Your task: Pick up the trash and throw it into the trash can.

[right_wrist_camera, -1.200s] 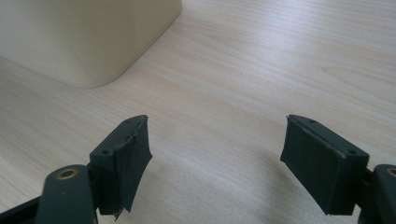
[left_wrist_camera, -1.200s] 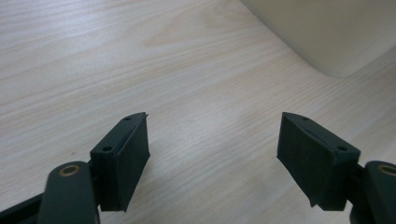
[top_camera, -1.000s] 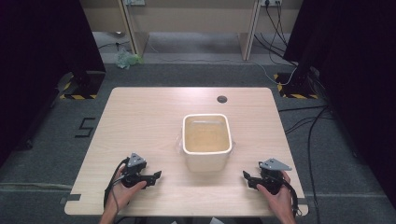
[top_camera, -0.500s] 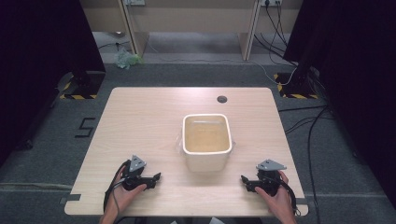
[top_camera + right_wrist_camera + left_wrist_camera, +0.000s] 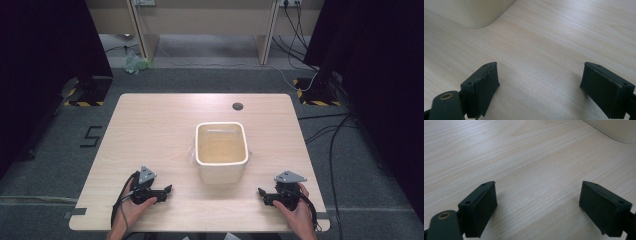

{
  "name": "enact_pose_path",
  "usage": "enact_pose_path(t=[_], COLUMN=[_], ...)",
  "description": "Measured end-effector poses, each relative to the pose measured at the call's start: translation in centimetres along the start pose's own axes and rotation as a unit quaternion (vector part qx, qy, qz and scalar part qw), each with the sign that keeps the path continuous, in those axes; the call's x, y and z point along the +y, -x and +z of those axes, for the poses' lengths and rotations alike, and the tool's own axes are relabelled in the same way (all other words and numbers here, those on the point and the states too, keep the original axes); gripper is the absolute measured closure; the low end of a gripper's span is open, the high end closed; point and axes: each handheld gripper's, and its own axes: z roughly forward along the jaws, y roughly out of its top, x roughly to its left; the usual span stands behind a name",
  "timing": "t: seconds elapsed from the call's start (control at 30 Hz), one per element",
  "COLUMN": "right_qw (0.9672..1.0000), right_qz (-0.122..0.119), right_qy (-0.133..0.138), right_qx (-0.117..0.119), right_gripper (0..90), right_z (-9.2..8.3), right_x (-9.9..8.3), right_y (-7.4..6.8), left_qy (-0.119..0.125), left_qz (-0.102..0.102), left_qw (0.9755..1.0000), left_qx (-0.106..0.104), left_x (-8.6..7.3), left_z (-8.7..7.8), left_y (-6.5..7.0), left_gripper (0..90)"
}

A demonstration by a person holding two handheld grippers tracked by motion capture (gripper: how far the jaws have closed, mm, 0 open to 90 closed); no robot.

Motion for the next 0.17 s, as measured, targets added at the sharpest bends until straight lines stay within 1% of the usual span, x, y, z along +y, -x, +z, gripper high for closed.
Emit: enact_pose_path(t=[0.17], right_qw=[1.0], right_qz=[0.0], right_qy=[0.0], right_qx=[0.0], right_gripper=[14.4], right_z=[0.0], right_x=[0.0], right_y=[0.01], left_qy=[0.0], left_qz=[0.0], left_qw=[1.0], left_qx=[0.0], left_x=[0.0], left_z=[0.0], left_y=[0.0], left_gripper=[13.4])
